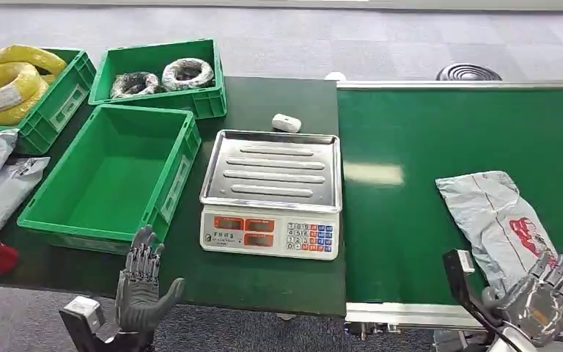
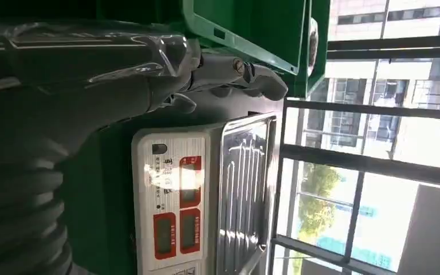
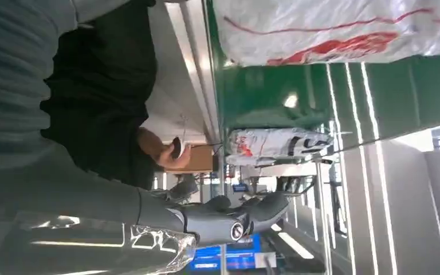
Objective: Moved the parcel from conveyor to table for the left to box.
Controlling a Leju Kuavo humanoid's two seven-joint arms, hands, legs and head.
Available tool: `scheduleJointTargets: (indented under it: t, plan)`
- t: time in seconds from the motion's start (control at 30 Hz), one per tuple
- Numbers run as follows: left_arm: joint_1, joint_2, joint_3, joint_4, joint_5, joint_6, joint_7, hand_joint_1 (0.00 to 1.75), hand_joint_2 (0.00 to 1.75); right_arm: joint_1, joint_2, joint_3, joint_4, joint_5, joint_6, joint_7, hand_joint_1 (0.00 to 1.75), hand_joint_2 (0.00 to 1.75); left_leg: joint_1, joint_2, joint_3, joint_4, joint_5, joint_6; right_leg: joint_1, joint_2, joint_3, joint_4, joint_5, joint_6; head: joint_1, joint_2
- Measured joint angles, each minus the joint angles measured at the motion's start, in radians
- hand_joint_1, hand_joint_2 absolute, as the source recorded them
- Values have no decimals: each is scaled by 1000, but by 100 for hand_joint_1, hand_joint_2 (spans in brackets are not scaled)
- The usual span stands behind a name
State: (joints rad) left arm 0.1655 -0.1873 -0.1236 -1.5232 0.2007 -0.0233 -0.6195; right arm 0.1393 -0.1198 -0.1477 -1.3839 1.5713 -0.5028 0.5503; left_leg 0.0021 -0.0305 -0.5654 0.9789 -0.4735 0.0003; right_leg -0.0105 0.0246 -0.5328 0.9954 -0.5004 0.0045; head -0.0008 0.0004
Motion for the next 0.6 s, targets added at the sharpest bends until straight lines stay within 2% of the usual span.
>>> scheduleJointTargets:
  t: [0.07, 0.1, 0.2, 0.27, 0.43, 0.6]
  plan:
    - [0, 1, 1, 1, -2, 2, 3, 0, 175, 1, 25, -16, -7, 0, 73, -79, 0, 175, 0, 1, 0, 0, 0, 0, 1, 1, 0, 0, 0, 0, 0, 0]
    - [0, 1, 2, 1, -4, 2, 5, 0, 175, 1, 37, -12, -22, 0, 120, -84, 0, 175, 0, 1, 1, 0, 0, 0, 1, 1, 0, 0, 0, 0, 1, 0]
    - [-1, 0, 5, 1, -9, -2, 10, 0, 175, 4, 56, 67, -65, 0, 205, 19, 0, 175, 1, 0, 1, 0, 0, 0, 1, 1, 0, 0, 0, 0, 0, 0]
    - [-2, 0, 7, 1, -15, -6, 14, 0, 175, 2, 60, 112, -86, 1, 209, 31, 0, 175, 1, 1, 1, 0, 0, 0, 1, 1, 0, 0, 0, 0, 0, 0]
    - [-22, -11, 16, 2, -28, -22, 34, 0, 175, -16, 177, 119, -81, -2, 186, -264, 0, 175, 1, 1, 1, 0, 0, 0, 2, 1, -1, 1, 0, 0, 0, 0]
    - [-42, -23, 21, 5, -38, -30, 42, 0, 175, -71, 252, 122, 14, -2, 140, -324, 0, 175, 1, 1, 1, 0, 1, 0, 1, 1, 0, 1, 0, 0, 0, 0]
